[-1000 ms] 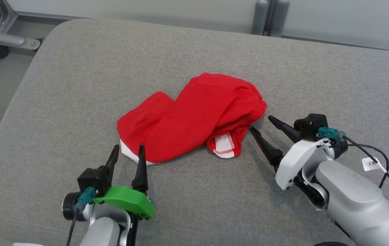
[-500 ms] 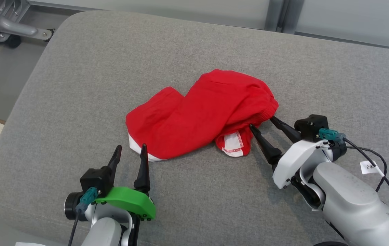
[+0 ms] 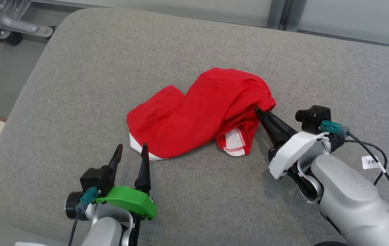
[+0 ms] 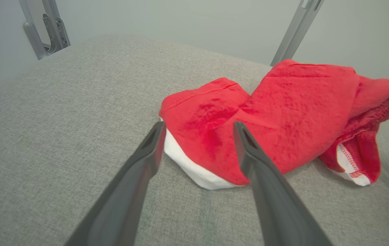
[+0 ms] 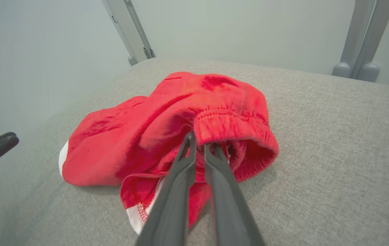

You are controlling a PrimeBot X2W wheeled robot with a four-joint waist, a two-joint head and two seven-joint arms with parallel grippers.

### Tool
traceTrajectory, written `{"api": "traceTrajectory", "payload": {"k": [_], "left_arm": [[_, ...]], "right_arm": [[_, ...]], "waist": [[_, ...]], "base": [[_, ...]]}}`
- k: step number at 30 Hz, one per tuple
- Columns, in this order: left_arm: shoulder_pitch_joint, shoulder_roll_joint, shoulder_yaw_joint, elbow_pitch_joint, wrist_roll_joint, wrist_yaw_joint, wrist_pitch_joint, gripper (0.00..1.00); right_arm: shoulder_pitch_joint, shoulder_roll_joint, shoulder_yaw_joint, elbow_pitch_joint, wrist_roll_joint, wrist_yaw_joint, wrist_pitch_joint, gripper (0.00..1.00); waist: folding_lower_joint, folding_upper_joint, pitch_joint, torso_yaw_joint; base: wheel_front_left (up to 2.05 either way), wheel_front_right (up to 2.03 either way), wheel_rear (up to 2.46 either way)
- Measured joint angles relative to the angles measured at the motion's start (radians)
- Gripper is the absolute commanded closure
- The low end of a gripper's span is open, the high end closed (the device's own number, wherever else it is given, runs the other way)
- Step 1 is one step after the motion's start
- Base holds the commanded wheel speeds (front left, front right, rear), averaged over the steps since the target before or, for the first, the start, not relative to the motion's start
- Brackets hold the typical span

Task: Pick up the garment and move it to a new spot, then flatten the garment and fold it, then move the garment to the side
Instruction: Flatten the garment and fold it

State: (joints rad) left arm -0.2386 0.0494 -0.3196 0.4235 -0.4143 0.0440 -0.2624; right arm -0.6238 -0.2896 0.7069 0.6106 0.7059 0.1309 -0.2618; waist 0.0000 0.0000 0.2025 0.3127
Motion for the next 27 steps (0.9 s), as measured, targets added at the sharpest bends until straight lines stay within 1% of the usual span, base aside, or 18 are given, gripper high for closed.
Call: {"api": "traceTrajectory", "payload": {"k": [4,11,14,18,20,22,24,27], "left_arm": [[0.0,0.0,-0.003,-0.001,0.0,0.0,0.0,0.0],[0.012,0.0,-0.002,0.005,0.0,0.0,0.0,0.0],[0.019,0.0,0.001,0.007,0.0,-0.001,0.0,0.0],[0.019,0.0,-0.004,0.011,0.001,-0.004,0.0,0.0],[0.019,0.0,-0.017,0.013,-0.001,-0.006,0.0,0.0],[0.018,0.0,-0.027,0.013,-0.008,-0.006,0.0,0.0],[0.018,0.0,-0.032,0.011,-0.01,-0.003,0.0,0.0],[0.019,0.0,-0.024,0.009,-0.012,0.002,0.0,0.0]], "right_arm": [[-0.012,0.009,-0.028,-0.05,-0.013,0.0,0.0,1.0],[-0.058,0.035,-0.02,-0.091,-0.021,0.0,0.0,1.0],[-0.133,0.07,0.006,-0.096,-0.012,0.0,0.0,1.0],[-0.292,0.153,0.017,-0.112,0.013,0.0,0.0,1.0],[-0.365,0.182,0.012,-0.13,0.013,0.0,-0.001,1.0],[-0.412,0.195,0.034,-0.14,0.013,0.0,-0.001,1.0],[-0.425,0.2,0.075,-0.148,0.03,0.0,-0.001,1.0],[-0.408,0.169,0.143,-0.155,0.052,0.001,-0.001,1.0]], "waist": [[0.0,0.0,-0.01,0.003],[0.0,0.0,-0.043,0.012],[0.0,0.0,-0.052,0.015],[0.0,0.0,-0.053,0.021],[0.0,0.0,-0.053,0.029],[0.0,0.0,-0.053,0.038],[0.0,0.0,-0.054,0.046],[0.0,0.0,-0.054,0.047]], "base": [[0.0,0.0,0.0],[0.0,0.0,0.0],[0.0,0.0,0.0],[0.0,0.0,0.0],[0.0,0.0,0.0],[0.0,0.0,0.0],[0.0,0.0,0.0],[0.0,0.0,0.0]]}}
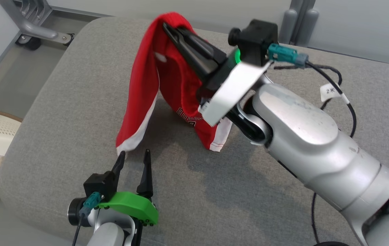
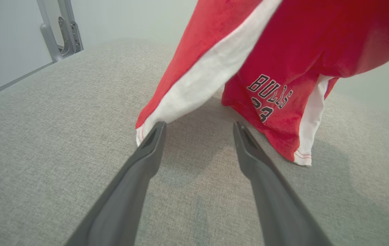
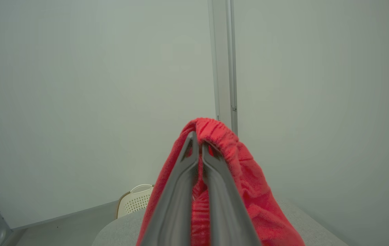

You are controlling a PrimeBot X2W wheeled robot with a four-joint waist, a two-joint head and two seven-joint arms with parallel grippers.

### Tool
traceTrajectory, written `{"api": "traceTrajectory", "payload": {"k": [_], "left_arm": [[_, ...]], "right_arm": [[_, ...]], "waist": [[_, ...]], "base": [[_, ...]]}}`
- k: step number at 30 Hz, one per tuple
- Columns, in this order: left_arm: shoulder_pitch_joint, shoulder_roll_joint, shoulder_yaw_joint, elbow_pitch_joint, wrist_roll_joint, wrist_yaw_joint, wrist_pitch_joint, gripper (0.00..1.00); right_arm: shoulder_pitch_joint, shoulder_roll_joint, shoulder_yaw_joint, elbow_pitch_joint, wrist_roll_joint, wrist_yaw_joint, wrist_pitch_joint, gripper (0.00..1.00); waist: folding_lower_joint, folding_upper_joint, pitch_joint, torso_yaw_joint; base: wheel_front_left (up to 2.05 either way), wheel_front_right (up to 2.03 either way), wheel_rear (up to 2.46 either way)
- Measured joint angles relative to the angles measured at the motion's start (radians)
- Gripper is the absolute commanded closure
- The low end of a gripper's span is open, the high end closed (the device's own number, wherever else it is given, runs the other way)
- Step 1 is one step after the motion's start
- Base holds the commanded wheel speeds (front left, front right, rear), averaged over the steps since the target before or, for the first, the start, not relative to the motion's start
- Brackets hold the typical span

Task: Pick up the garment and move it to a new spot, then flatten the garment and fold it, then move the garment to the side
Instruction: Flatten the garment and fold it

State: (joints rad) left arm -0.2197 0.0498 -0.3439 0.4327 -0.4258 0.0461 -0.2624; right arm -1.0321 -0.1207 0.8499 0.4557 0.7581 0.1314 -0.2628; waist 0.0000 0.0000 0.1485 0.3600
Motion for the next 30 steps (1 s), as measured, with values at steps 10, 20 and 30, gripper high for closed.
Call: {"api": "traceTrajectory", "payload": {"k": [10,20,30], "left_arm": [[0.008,-0.001,0.053,0.002,0.041,-0.007,0.0,0.0],[0.0,0.0,0.062,0.012,0.059,-0.024,0.0,0.0],[-0.001,0.0,0.055,0.031,0.062,-0.03,0.0,0.0]], "right_arm": [[0.31,-0.312,0.124,-0.003,0.192,0.0,0.006,1.0],[0.434,-0.473,0.18,0.035,0.343,0.0,0.041,1.0],[0.427,-0.475,0.105,0.145,0.306,0.0,0.006,0.0]], "waist": [[0.0,0.0001,0.008,-0.086],[0.0,0.0001,0.014,-0.179],[0.0,0.0001,-0.001,-0.196]], "base": [[0.0,0.0,0.0],[0.0,0.0,0.0],[0.0,0.0,0.0]]}}
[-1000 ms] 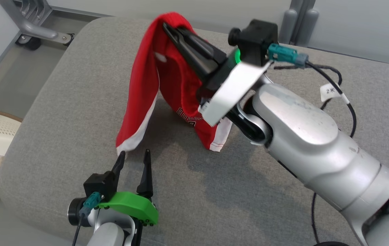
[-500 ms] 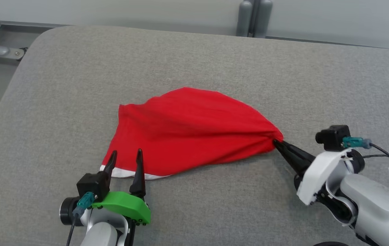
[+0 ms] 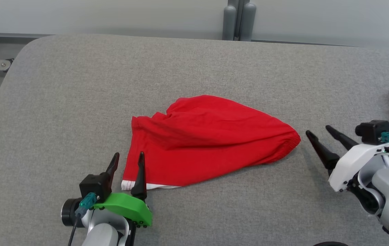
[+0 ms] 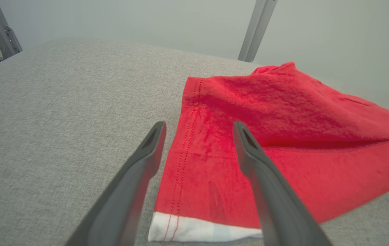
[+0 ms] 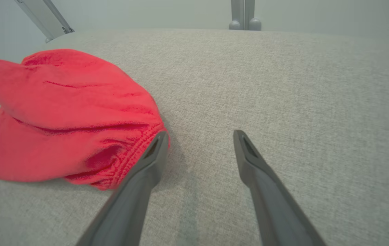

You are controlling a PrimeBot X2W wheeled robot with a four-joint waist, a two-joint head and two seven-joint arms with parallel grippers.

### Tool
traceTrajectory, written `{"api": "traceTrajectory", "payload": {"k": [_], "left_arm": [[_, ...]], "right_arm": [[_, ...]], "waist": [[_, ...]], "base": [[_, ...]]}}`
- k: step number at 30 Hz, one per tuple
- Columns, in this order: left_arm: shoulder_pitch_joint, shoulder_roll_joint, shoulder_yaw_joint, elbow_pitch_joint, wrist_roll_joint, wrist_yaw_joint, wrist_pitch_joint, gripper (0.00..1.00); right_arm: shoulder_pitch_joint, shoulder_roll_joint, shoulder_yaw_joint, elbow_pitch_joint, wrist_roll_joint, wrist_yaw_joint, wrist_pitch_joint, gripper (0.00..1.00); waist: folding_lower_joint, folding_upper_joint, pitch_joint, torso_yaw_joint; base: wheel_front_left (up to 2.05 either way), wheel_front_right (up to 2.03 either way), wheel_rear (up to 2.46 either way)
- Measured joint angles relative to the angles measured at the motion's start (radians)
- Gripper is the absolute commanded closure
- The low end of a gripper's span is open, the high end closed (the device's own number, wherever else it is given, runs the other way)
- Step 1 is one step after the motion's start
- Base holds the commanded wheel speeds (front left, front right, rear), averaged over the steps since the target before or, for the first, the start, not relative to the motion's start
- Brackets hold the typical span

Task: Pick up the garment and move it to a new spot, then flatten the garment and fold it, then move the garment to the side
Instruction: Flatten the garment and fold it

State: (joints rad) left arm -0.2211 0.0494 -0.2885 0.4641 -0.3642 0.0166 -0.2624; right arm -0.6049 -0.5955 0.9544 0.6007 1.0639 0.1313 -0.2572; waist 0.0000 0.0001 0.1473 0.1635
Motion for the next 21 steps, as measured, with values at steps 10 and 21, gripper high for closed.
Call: {"api": "traceTrajectory", "payload": {"k": [10,21], "left_arm": [[-0.035,0.0,-0.007,0.139,-0.014,-0.005,0.0,0.0],[-0.082,-0.001,0.025,0.236,-0.021,0.03,0.0,0.0]], "right_arm": [[0.156,0.063,-0.358,-0.077,-0.217,0.0,-0.005,0.0],[0.268,0.144,-0.509,-0.141,-0.337,0.0,-0.005,0.0]], "waist": [[0.0,0.0,0.005,-0.034],[0.0,0.0,0.03,-0.063]], "base": [[0.0,0.0,0.0],[0.0,0.0,0.0]]}}
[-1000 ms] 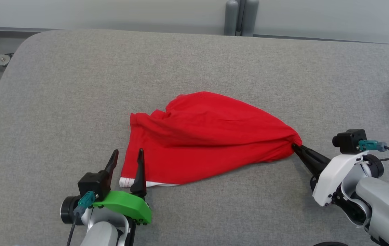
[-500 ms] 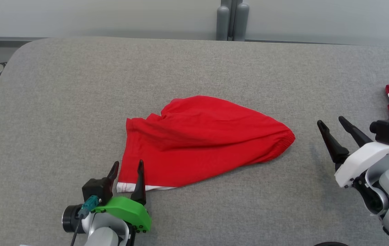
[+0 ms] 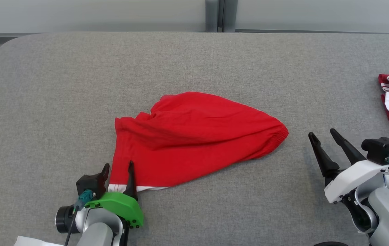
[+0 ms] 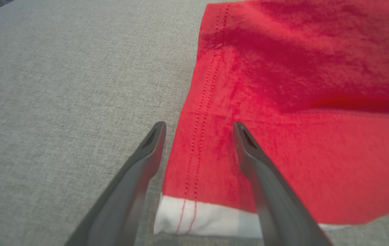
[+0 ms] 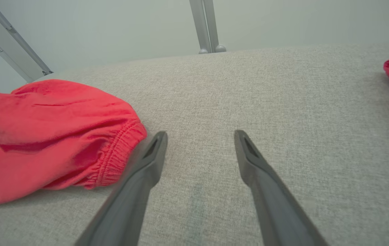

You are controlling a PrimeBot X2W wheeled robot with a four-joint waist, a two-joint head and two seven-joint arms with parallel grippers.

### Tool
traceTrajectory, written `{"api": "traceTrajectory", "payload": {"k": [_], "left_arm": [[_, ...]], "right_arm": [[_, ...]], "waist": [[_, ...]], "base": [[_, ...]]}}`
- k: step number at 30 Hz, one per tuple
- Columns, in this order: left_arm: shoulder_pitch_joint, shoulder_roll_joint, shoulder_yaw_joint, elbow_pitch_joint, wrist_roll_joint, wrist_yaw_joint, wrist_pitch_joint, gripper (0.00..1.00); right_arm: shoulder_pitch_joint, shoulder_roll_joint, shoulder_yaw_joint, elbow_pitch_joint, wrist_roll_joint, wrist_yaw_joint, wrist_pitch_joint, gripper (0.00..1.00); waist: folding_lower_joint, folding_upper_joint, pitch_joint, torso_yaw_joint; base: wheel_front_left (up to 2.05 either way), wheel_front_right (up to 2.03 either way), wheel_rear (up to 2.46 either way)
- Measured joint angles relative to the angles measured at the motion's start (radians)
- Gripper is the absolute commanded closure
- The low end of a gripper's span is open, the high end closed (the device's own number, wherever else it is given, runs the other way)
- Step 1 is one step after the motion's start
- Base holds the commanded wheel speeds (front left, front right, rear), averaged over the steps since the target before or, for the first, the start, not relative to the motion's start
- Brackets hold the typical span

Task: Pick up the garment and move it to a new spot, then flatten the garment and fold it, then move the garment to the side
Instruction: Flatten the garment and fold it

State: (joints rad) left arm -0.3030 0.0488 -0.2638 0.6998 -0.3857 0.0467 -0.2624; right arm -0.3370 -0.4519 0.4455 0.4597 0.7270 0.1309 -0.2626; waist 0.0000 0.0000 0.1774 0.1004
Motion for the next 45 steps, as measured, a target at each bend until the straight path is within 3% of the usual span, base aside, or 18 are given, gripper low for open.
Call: {"api": "traceTrajectory", "payload": {"k": [3,4,5,6,14,15,16,17,18,19,20,27,33,45], "left_arm": [[0.007,0.0,-0.011,-0.002,0.0,-0.011,0.0,0.03],[0.009,0.0,-0.015,0.0,-0.001,-0.012,0.0,0.13],[0.009,0.0,-0.019,0.005,-0.002,-0.012,0.0,0.13],[0.01,0.0,-0.023,0.011,-0.003,-0.012,0.0,0.0],[0.01,0.0,-0.031,0.033,-0.012,-0.016,0.0,0.0],[0.01,0.0,-0.033,0.037,-0.012,-0.017,0.0,0.04],[0.009,0.0,-0.034,0.038,-0.012,-0.018,0.0,0.32],[0.009,0.0,-0.034,0.034,-0.011,-0.02,0.0,0.54],[0.006,0.0,-0.033,0.026,-0.008,-0.02,0.0,0.7],[0.005,0.0,-0.032,0.019,-0.008,-0.02,0.0,0.96],[0.006,0.0,-0.029,0.012,-0.008,-0.02,0.0,1.0],[0.011,0.0,-0.012,-0.034,0.013,-0.031,0.0,1.0],[0.008,0.0,0.039,-0.155,0.028,-0.048,0.0,1.0],[-0.165,0.003,0.205,-0.085,0.092,-0.036,0.0,1.0]], "right_arm": [[0.006,0.012,-0.009,-0.005,-0.01,0.0,0.0,0.0],[0.006,0.017,-0.01,-0.006,-0.01,0.0,0.0,0.0],[0.007,0.022,-0.009,-0.007,-0.012,0.0,0.0,0.0],[0.009,0.025,-0.007,-0.007,-0.014,0.0,0.0,0.0],[0.01,0.028,-0.002,-0.007,-0.012,0.0,0.0,0.0],[0.01,0.027,-0.002,-0.007,-0.012,0.0,0.0,0.0],[0.01,0.027,-0.003,-0.007,-0.01,0.0,0.0,0.0],[0.01,0.027,-0.005,-0.008,-0.009,0.0,0.0,0.0],[0.01,0.027,-0.006,-0.008,-0.009,0.0,0.0,0.0],[0.011,0.027,-0.006,-0.008,-0.009,0.0,0.0,0.0],[0.013,0.027,-0.007,-0.008,-0.008,0.0,0.0,0.0],[0.023,0.035,-0.016,-0.005,-0.005,0.0,0.0,0.0],[0.024,0.042,-0.03,-0.014,-0.003,0.0,0.0,0.0],[-0.029,0.057,0.006,-0.04,-0.016,0.0,0.0,0.0]], "waist": [[0.0,0.0,-0.004,0.007],[0.0,0.0,-0.005,0.009],[0.0,0.0,-0.006,0.011],[0.0,0.0,-0.008,0.012],[0.0,0.0,-0.013,0.012],[0.0,0.0,-0.012,0.012],[0.0,0.0,-0.011,0.011],[0.0,0.0,-0.011,0.011],[0.0,0.0,-0.011,0.011],[0.0,0.0,-0.01,0.011],[0.0,0.0,-0.01,0.012],[0.0,0.0,-0.008,0.023],[0.0,0.0,0.001,0.032],[0.0,0.0,0.078,-0.021]], "base": [[0.0,0.0,0.0],[0.0,0.0,0.0],[0.0,0.0,0.0],[0.0,0.0,0.0],[0.0,0.0,0.0],[0.0,0.0,0.0],[0.0,0.0,0.0],[0.0,0.0,0.0],[0.0,0.0,0.0],[0.0,0.0,0.0],[0.0,0.0,0.0],[0.0,0.0,0.0],[0.0,0.0,0.0],[0.0,0.0,0.0]]}}
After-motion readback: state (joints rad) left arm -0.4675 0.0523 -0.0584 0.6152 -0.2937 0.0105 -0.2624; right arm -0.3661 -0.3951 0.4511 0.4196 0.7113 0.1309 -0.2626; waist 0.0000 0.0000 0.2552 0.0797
